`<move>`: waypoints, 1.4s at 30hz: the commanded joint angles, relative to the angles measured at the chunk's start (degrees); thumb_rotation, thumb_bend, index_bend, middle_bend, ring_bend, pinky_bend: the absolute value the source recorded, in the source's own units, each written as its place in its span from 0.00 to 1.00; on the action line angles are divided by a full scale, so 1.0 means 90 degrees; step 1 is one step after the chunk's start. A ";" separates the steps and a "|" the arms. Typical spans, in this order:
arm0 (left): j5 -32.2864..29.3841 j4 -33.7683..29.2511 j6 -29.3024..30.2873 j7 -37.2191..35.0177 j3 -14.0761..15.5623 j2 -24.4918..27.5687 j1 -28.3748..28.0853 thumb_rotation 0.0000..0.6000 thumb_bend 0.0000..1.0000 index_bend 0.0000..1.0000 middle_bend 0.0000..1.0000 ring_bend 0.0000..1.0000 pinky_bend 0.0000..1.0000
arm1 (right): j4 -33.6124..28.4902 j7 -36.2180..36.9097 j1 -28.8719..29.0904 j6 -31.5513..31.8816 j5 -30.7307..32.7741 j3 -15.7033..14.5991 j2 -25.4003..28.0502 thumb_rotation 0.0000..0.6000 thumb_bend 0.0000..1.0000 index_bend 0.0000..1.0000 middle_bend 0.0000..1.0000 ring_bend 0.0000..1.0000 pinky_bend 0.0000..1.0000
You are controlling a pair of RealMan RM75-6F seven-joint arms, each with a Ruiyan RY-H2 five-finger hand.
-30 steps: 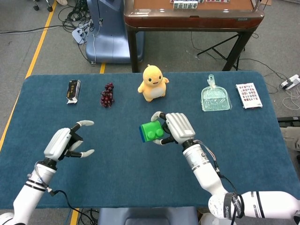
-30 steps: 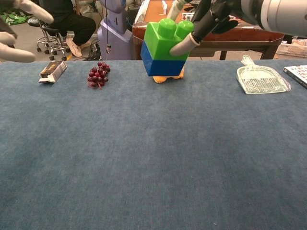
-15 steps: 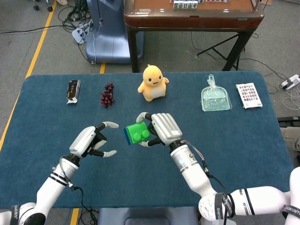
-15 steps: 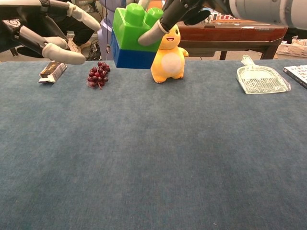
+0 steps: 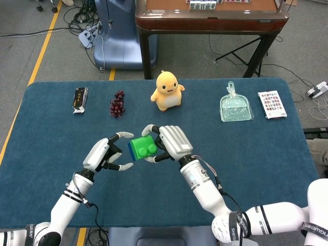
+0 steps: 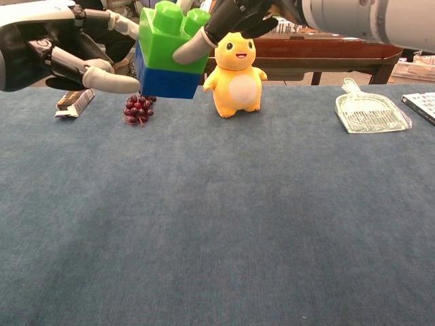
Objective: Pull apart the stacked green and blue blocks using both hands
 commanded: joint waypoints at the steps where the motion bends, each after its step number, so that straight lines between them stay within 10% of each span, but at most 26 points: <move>1: 0.0040 -0.0007 -0.0020 -0.0094 -0.0001 -0.0003 0.0004 1.00 0.00 0.31 1.00 1.00 1.00 | 0.0053 0.0035 0.0042 -0.0001 -0.0025 -0.0017 -0.0059 1.00 0.00 0.69 1.00 1.00 1.00; 15: -0.0017 0.0043 0.0226 0.0250 0.0014 -0.0311 -0.0068 1.00 0.00 0.33 1.00 1.00 1.00 | 0.0191 0.0323 0.0123 0.0077 -0.0126 0.0015 -0.0300 1.00 0.00 0.69 1.00 1.00 1.00; 42: 0.0114 0.0327 0.0778 0.0410 0.0014 -0.0829 0.0070 1.00 0.12 0.73 1.00 1.00 1.00 | 0.0219 0.0603 0.0070 0.0065 -0.0283 -0.0048 -0.0382 1.00 0.00 0.69 1.00 1.00 1.00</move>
